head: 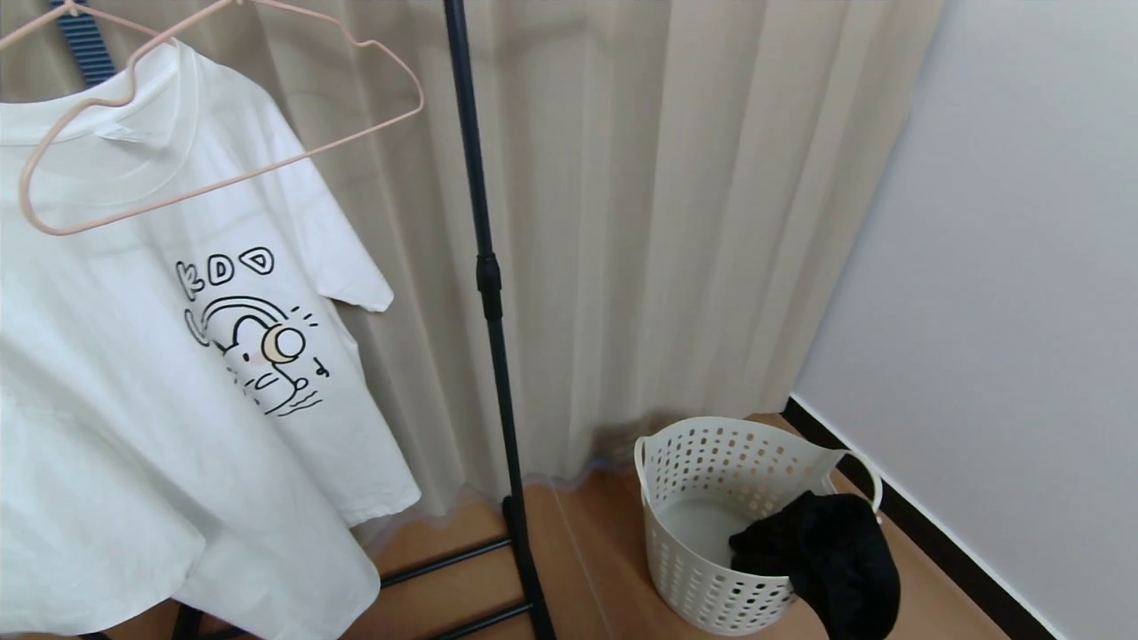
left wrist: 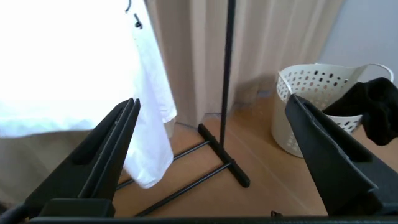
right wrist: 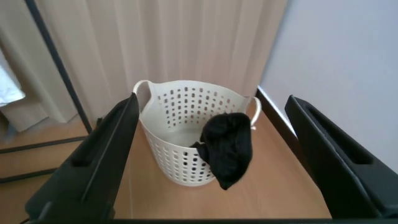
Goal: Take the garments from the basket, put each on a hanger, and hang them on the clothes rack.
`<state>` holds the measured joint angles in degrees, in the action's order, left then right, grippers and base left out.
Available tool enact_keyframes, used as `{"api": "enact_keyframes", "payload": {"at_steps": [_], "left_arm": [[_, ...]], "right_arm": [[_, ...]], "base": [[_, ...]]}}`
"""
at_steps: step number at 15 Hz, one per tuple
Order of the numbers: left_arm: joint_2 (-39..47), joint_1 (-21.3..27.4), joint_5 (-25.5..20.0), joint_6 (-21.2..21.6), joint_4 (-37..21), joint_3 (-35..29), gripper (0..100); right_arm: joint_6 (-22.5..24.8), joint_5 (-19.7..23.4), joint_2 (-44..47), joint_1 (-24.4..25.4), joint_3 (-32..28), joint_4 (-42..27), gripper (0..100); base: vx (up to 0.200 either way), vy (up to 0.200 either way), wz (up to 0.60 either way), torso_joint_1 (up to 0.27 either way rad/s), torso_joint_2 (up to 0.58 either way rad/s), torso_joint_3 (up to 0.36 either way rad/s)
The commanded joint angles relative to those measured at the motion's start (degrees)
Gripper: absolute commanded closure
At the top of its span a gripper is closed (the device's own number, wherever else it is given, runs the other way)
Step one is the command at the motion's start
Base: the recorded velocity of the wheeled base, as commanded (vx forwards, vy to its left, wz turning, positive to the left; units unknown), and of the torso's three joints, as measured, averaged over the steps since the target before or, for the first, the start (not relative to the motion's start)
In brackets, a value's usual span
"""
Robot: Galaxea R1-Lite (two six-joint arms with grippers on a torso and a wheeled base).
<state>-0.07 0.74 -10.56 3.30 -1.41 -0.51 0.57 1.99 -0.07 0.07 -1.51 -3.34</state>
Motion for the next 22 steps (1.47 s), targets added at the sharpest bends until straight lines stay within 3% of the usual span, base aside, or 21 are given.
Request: {"api": "enact_keyframes", "payload": {"at_steps": [1, 9, 18, 22], "left_arm": [[0.07, -0.04, 0.01, 0.04, 0.01, -0.02, 0], [0.07, -0.04, 0.01, -0.05, 0.01, -0.02, 0], [0.07, -0.04, 0.10, -0.14, 0.01, -0.02, 0], [0.07, -0.04, 0.19, -0.14, 0.18, -0.02, 0]], "right_arm": [[0.04, 0.03, 0.07, 0.01, 0.02, -0.09, 0], [0.04, 0.03, 0.07, 0.01, 0.02, -0.09, 0], [0.04, 0.03, 0.07, 0.01, 0.02, -0.09, 0], [0.04, 0.03, 0.07, 0.01, 0.02, -0.09, 0]], "base": [[0.000, 0.000, 0.00, 0.000, 0.00, 0.000], [0.000, 0.000, -0.15, -0.001, 0.00, 0.000], [0.000, -0.200, 0.00, 0.002, 0.01, 0.003], [0.000, 0.000, 0.00, 0.000, 0.00, 0.000]]}}
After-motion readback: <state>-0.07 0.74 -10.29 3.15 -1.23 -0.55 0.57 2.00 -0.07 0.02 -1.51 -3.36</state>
